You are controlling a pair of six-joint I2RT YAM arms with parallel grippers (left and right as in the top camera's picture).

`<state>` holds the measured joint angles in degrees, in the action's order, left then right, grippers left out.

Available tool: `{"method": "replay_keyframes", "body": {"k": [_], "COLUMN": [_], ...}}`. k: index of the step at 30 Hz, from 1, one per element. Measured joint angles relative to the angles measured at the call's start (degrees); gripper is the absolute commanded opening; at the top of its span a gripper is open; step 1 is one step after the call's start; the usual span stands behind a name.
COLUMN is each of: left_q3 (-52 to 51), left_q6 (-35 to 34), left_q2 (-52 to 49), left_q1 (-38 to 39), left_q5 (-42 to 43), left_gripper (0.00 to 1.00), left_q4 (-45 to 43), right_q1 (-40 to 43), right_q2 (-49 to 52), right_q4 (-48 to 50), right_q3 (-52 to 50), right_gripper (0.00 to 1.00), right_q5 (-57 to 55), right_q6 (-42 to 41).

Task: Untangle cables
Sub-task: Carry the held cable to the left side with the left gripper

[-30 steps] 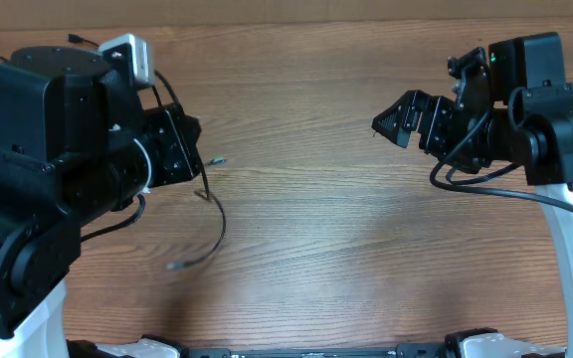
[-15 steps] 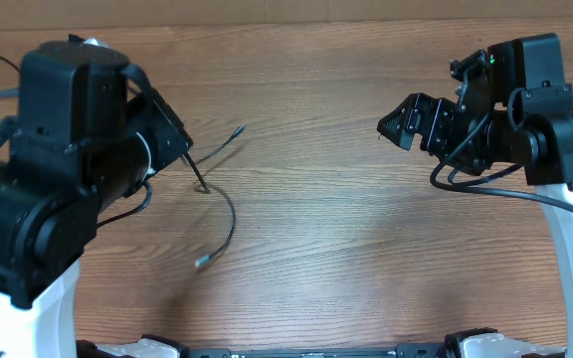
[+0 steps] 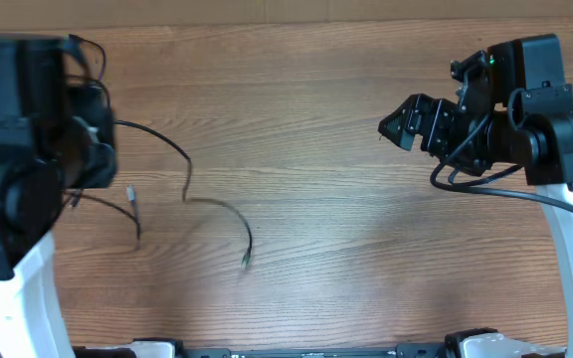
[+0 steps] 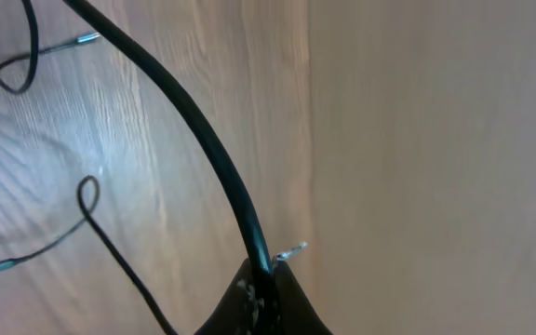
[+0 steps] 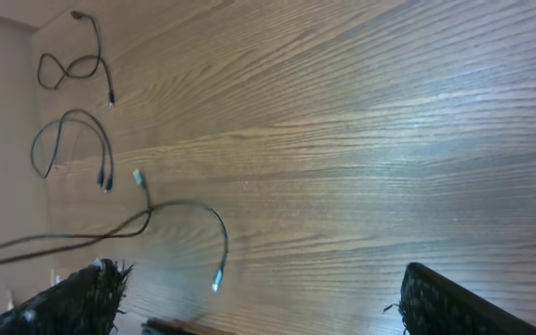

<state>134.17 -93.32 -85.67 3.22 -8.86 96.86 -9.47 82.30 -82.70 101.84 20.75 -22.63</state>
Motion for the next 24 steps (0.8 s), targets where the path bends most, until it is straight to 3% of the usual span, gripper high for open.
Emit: {"method": "replay_keyframes", "body": {"k": [13, 18, 24], "left_q3": [0.00, 0.00, -0.02], "left_q6": [-9.70, -0.52, 15.02], "left_q2": [0.00, -0.07, -0.07], "left_q1": [-14.43, -14.51, -13.33], "left_q5": [2.40, 8.96, 14.25], "left_gripper": [0.04, 0.04, 0.04], "left_q4": [-1.53, -8.90, -3.93], "right_q1": [0.00, 0.00, 0.00], "right_q2": [2.86, 3.72, 3.74], "right_q4": [1.03, 1.97, 1.77], "right_q3": [0.00, 0.00, 0.00], "right_gripper": [0.93, 0.93, 0.93], "right_q5": [-1.99, -2.14, -2.12], "right_q6": [-0.04, -0.04, -0.04]}}
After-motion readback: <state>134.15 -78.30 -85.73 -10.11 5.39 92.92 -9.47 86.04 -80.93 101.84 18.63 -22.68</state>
